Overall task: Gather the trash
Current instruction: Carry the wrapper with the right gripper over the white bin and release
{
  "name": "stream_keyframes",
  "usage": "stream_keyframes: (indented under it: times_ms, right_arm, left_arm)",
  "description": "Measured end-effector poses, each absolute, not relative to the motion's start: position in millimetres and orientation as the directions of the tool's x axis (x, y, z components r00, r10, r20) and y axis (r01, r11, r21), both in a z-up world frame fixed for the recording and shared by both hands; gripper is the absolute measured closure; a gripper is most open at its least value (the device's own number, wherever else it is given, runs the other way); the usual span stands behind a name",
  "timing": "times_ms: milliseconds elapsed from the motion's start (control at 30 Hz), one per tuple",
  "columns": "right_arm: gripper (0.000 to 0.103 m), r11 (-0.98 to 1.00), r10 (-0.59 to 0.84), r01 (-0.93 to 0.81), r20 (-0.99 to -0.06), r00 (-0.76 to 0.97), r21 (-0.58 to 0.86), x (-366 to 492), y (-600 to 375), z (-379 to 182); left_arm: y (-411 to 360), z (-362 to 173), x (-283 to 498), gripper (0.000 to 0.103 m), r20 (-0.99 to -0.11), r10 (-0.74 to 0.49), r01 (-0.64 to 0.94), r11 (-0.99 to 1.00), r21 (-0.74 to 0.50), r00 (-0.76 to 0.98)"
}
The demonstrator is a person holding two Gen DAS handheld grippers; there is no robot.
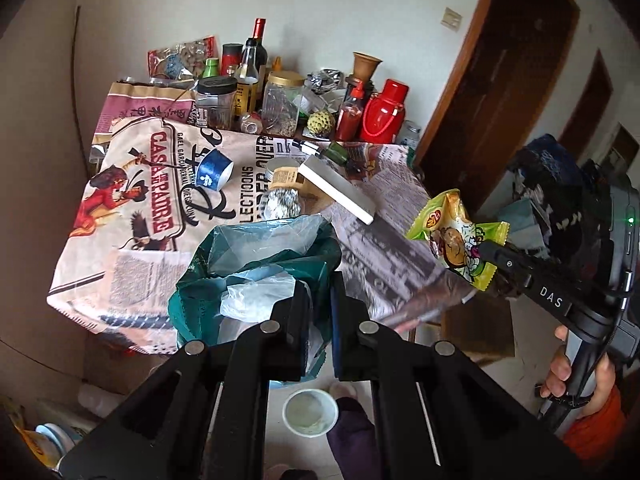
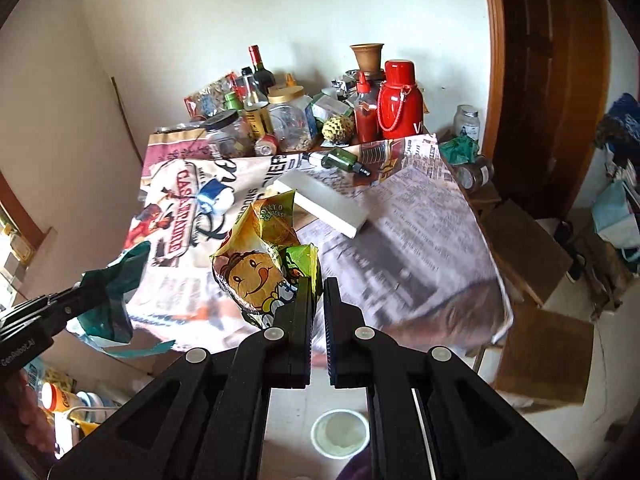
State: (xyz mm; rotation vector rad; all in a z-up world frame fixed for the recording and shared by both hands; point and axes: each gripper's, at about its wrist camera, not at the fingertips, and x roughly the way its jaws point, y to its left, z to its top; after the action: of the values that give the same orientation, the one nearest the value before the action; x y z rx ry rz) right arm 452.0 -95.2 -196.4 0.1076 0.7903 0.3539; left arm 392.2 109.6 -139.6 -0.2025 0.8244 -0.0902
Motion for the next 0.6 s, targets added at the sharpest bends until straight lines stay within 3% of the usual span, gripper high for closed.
stream_keyframes:
  times_ms: [333, 600]
  right_arm:
    - [0.098, 0.951, 0.309, -0.22, -0.734, 0.605, 0.219, 376.8, -77.2, -222.8]
    - [0.098, 0.952, 0.293, -0.232, -0.809, 0.509, 0.199, 358.0, -77.9, -273.2]
  left_arm:
    - [109.1, -157.8, 324.7, 0.095, -0.748, -0.237, 0.08, 0.967, -0.24, 0.621]
    - [92.6, -203.4, 309.9, 0.095, -0.811, -0.257, 0.046, 0.96, -0.275, 0.525]
